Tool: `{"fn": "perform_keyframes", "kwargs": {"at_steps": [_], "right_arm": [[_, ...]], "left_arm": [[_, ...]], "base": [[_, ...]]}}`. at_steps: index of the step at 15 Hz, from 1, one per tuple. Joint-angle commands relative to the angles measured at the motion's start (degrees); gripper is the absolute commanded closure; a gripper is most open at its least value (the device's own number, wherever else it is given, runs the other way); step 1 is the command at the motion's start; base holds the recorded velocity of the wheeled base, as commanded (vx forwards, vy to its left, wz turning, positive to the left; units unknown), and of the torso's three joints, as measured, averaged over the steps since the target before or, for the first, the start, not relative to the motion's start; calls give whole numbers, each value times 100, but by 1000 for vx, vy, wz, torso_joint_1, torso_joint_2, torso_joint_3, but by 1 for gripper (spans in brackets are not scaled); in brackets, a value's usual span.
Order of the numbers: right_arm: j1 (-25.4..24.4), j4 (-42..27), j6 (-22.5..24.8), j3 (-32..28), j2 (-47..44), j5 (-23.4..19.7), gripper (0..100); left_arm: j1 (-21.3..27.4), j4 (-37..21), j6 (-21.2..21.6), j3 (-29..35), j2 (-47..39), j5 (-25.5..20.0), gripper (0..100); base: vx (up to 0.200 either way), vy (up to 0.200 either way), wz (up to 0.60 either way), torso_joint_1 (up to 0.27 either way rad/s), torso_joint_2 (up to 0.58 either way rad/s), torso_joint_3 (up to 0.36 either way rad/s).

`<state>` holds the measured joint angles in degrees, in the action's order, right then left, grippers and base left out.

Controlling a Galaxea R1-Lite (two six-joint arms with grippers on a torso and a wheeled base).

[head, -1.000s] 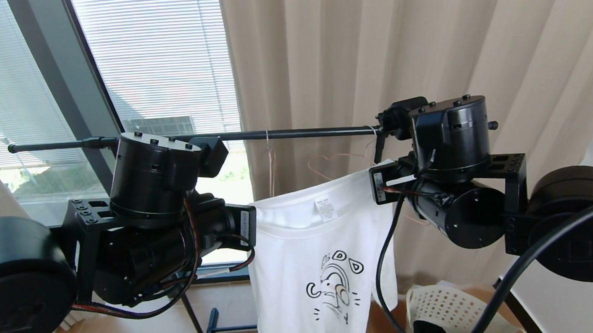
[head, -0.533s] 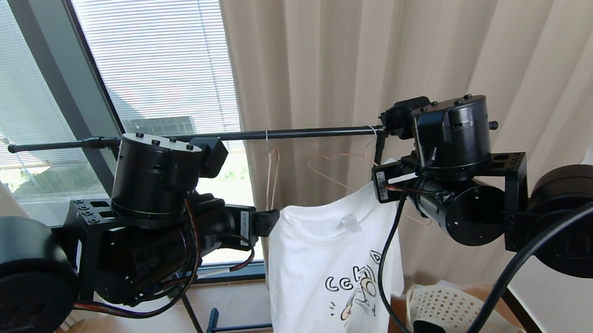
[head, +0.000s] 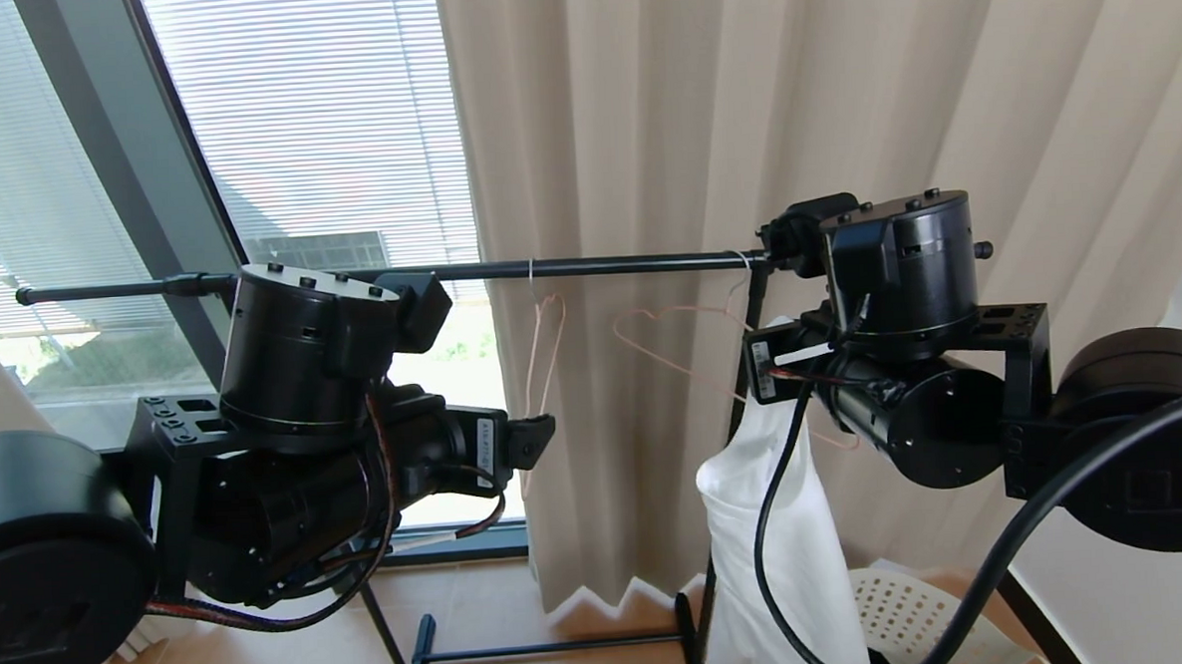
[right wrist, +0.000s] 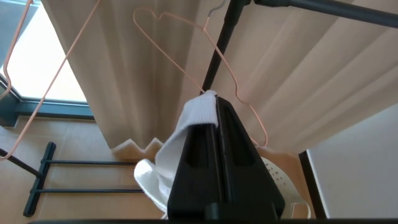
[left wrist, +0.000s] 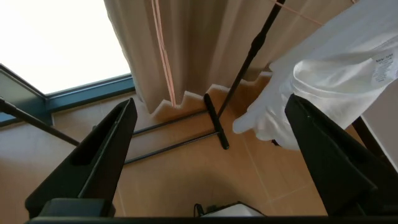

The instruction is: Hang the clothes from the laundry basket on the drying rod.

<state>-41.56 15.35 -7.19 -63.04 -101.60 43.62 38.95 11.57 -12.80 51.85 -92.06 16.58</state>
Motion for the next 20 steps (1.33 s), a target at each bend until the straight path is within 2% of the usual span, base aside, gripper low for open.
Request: {"fn": "perform_keyframes", "kwargs": {"at_steps": [1,4,7,12,14,20], "right_arm": [[-1,3,-1,2,-9,-2,100],[-1,3,-1,11,-9,-2,100],[-1,3,-10,11,-80,-2,100],[-1,3,-10,11,-150,-2,100],[-1,12,-10,11,-176,-2,100],[-1,12,-10,-7,-326,-2,100]], "left_arm": [[-19,12,-3,1,-22,-6,0],[-247,82,-3,10,-172,-14,0],[-537,460,41,-78,-479,-515,0],[-661,1111,76,-8,-1367,-542,0],[-819,1304,93,247,-1824,-524,0],[-1153,1313,76,871,-2466,-515,0]], "base": [[0,0,0,0,0,0],[0,0,0,0,0,0],[0,0,0,0,0,0],[0,0,0,0,0,0],[0,0,0,0,0,0],[0,0,0,0,0,0]]}}
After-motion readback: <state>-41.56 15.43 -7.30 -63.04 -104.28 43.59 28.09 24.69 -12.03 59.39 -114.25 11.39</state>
